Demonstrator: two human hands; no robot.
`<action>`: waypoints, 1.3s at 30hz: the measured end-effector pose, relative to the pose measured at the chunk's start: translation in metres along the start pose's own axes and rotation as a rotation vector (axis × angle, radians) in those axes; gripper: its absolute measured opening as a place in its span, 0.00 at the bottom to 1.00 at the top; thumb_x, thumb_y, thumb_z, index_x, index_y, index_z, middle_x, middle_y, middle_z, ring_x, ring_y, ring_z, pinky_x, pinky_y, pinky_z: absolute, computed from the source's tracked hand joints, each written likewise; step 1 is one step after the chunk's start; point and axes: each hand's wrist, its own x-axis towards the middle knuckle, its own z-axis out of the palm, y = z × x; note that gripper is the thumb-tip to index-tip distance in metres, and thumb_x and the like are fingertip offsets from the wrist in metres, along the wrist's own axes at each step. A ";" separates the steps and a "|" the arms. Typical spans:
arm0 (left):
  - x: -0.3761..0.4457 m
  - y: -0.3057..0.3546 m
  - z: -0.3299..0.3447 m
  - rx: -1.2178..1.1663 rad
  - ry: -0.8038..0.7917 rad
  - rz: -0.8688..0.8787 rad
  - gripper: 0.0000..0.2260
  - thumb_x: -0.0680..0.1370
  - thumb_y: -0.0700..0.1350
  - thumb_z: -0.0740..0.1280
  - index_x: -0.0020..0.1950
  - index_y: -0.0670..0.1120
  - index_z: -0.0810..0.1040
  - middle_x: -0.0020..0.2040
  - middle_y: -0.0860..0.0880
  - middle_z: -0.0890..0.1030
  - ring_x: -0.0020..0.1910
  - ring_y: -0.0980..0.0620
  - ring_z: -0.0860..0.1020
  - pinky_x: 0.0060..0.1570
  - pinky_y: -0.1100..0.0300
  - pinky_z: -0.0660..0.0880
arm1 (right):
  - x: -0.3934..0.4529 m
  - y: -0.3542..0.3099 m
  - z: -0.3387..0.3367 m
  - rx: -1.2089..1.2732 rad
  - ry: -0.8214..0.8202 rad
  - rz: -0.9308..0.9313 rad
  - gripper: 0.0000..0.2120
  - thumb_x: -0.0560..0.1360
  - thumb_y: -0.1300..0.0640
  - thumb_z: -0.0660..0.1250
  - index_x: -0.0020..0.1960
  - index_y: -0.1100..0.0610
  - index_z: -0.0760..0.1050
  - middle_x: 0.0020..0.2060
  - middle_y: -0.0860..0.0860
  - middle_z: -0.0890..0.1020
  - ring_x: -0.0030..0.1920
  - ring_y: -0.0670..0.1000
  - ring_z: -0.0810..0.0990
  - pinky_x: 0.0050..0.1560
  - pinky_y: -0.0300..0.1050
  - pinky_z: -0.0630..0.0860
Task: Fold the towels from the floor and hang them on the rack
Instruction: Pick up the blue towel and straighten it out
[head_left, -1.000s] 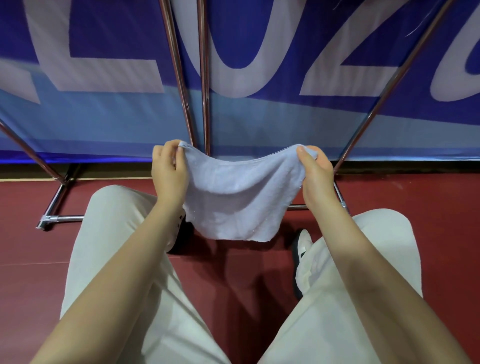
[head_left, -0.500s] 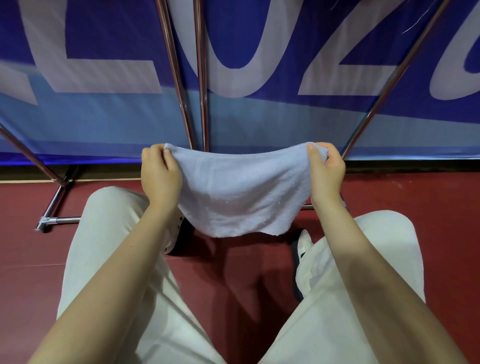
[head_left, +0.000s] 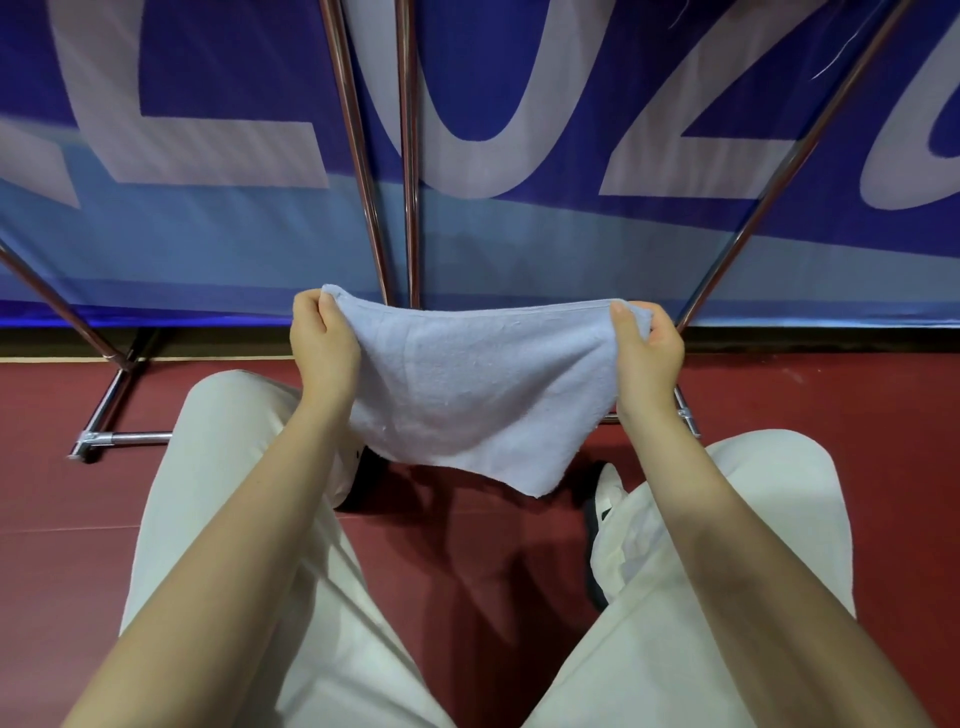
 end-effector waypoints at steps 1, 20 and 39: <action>0.000 0.000 0.000 0.007 -0.018 -0.001 0.12 0.84 0.45 0.53 0.58 0.41 0.73 0.51 0.48 0.76 0.49 0.54 0.72 0.47 0.69 0.66 | 0.000 0.000 0.000 0.004 0.002 0.009 0.05 0.76 0.58 0.67 0.41 0.51 0.76 0.39 0.45 0.79 0.42 0.43 0.76 0.49 0.38 0.74; 0.003 -0.015 0.007 0.122 -0.148 -0.131 0.13 0.82 0.50 0.59 0.40 0.44 0.70 0.35 0.52 0.69 0.35 0.55 0.67 0.36 0.62 0.64 | 0.012 0.029 -0.006 -0.048 0.046 0.224 0.06 0.77 0.60 0.64 0.50 0.62 0.77 0.40 0.48 0.77 0.42 0.46 0.75 0.46 0.39 0.73; -0.057 0.005 0.046 -0.218 -0.288 -0.316 0.14 0.82 0.46 0.61 0.36 0.46 0.70 0.33 0.49 0.68 0.33 0.54 0.65 0.36 0.60 0.65 | -0.032 0.012 0.057 0.104 -0.253 0.428 0.14 0.75 0.68 0.60 0.40 0.54 0.79 0.36 0.51 0.78 0.39 0.50 0.76 0.40 0.42 0.72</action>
